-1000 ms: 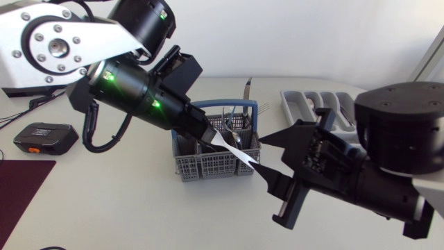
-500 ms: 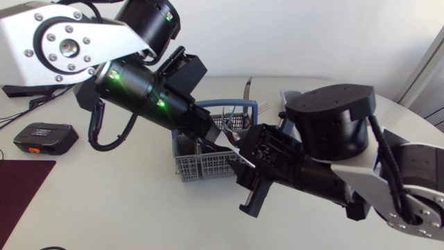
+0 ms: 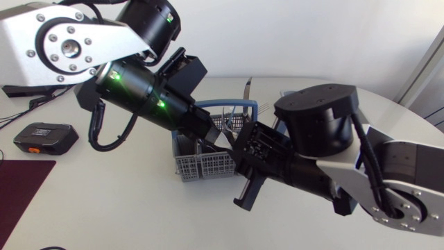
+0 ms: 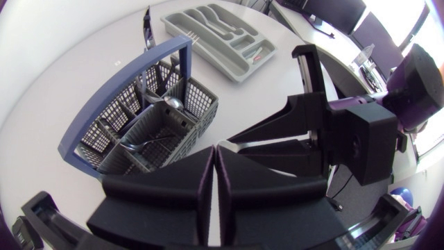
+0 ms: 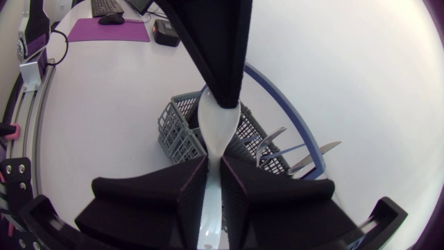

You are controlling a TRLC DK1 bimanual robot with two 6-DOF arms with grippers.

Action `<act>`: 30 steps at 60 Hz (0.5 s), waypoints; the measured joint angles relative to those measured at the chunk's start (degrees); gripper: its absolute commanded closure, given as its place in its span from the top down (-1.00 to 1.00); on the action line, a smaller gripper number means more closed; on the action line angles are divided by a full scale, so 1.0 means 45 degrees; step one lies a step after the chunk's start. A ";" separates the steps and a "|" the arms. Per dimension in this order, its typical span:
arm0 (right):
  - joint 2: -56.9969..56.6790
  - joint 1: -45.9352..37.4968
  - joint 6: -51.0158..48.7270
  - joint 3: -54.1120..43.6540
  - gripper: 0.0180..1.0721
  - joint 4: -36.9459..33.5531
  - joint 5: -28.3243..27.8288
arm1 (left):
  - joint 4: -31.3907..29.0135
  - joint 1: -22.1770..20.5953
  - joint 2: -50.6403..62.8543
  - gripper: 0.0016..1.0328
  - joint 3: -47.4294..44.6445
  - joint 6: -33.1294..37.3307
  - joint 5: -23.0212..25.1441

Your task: Unload the cutlery basket into the drawer organizer.

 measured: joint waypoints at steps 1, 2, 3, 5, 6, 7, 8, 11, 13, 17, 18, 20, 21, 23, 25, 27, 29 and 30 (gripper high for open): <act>0.0000 0.0000 0.0000 0.0000 -0.76 0.0000 0.0010 | -0.0005 0.0000 0.0000 -0.93 0.0000 -0.0010 0.0005; 0.0000 0.0000 0.0000 0.0000 -0.78 0.0000 0.0034 | -0.0010 0.0000 0.0000 -0.93 0.0000 -0.0015 0.0010; 0.0000 -0.0005 0.0000 0.0000 -0.78 0.0000 0.0039 | -0.0010 0.0000 0.0000 -0.92 0.0000 -0.0044 0.0005; 0.0000 -0.0010 0.0000 0.0000 -0.78 0.0005 0.0039 | -0.0010 0.0000 0.0000 -0.88 0.0000 -0.0053 0.0010; 0.0000 -0.0010 0.0000 0.0000 -0.78 0.0000 0.0044 | -0.0010 0.0000 0.0005 -0.82 0.0000 -0.0087 0.0015; 0.0000 -0.0010 0.0000 0.0000 -0.78 0.0000 0.0039 | -0.0015 0.0000 0.0000 -0.80 0.0000 -0.0112 0.0019; 0.0000 -0.0010 0.0000 0.0000 -0.78 0.0000 0.0044 | -0.0015 0.0000 0.0000 -0.75 0.0000 -0.0131 0.0034; 0.0000 -0.0010 0.0000 0.0000 -0.78 0.0005 0.0039 | -0.0034 0.0000 0.0005 -0.64 0.0000 -0.0185 0.0053; 0.0000 -0.0010 0.0000 0.0000 -0.79 0.0005 0.0024 | -0.0063 0.0000 0.0005 -0.57 0.0000 -0.0199 0.0049; 0.0019 0.0005 -0.0010 0.0000 -0.79 -0.0058 -0.0107 | 0.0015 0.0000 0.0005 -0.40 0.0000 -0.0228 0.0136; 0.0029 0.0005 -0.0005 0.0000 -0.79 -0.0073 -0.0141 | 0.0024 0.0000 0.0005 -0.35 0.0000 -0.0228 0.0151; 0.0049 0.0015 -0.0005 0.0000 -0.79 -0.0117 -0.0214 | 0.0034 0.0000 0.0005 -0.26 0.0000 -0.0228 0.0160; 0.0053 0.0015 -0.0005 0.0000 -0.79 -0.0175 -0.0257 | 0.0044 0.0000 0.0005 -0.15 0.0000 -0.0228 0.0160; 0.0058 0.0015 -0.0005 0.0000 -0.79 -0.0296 -0.0325 | 0.0044 0.0000 0.0005 -0.03 0.0000 -0.0228 0.0185; 0.0058 0.0015 -0.0005 0.0000 -0.79 -0.0374 -0.0379 | 0.0044 0.0000 0.0005 0.12 0.0000 -0.0228 0.0189; 0.0058 0.0015 -0.0005 0.0000 -0.78 -0.0437 -0.0437 | 0.0044 0.0015 0.0005 0.25 0.0005 -0.0228 0.0189; 0.0058 0.0015 -0.0010 0.0000 -0.79 -0.0495 -0.0500 | 0.0039 0.0029 0.0005 0.34 0.0039 -0.0228 0.0189; 0.0053 0.0015 -0.0010 0.0000 -0.78 -0.0549 -0.0539 | 0.0039 0.0029 0.0005 0.39 0.0063 -0.0228 0.0189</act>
